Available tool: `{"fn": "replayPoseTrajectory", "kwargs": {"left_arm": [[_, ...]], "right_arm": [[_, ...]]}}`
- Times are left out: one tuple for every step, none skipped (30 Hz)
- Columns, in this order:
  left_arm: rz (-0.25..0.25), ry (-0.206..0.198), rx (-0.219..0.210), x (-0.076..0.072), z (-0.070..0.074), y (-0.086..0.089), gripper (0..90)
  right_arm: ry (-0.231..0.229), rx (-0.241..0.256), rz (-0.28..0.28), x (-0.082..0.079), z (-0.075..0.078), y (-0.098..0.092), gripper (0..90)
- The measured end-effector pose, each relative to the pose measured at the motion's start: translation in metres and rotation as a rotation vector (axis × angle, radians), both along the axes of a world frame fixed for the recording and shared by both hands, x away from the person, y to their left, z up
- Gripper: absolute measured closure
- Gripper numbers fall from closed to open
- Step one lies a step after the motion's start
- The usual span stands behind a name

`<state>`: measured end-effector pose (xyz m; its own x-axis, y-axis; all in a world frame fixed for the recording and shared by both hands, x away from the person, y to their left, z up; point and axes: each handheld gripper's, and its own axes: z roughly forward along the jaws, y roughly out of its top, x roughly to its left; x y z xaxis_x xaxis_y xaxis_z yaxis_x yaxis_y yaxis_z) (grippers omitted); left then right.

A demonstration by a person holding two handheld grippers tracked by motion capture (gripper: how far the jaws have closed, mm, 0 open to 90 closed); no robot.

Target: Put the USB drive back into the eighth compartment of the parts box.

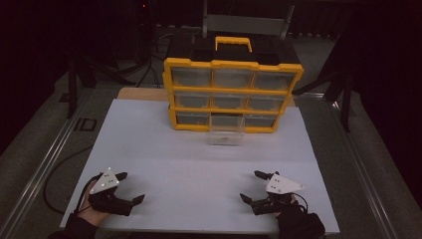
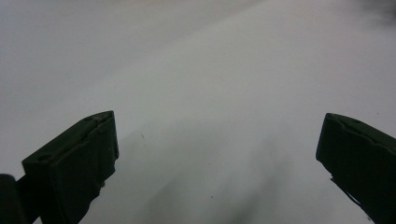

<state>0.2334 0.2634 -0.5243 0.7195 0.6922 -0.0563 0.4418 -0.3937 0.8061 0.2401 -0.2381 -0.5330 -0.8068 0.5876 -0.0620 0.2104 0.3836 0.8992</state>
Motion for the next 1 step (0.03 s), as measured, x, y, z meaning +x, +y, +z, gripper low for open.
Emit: {"fn": "replayPoseTrajectory", "kwargs": {"left_arm": [[0.000, 0.000, 0.000, 0.0000, 0.0000, 0.0000, 0.3]], "right_arm": [[0.000, 0.000, 0.000, 0.0000, 0.0000, 0.0000, 9.2]]}}
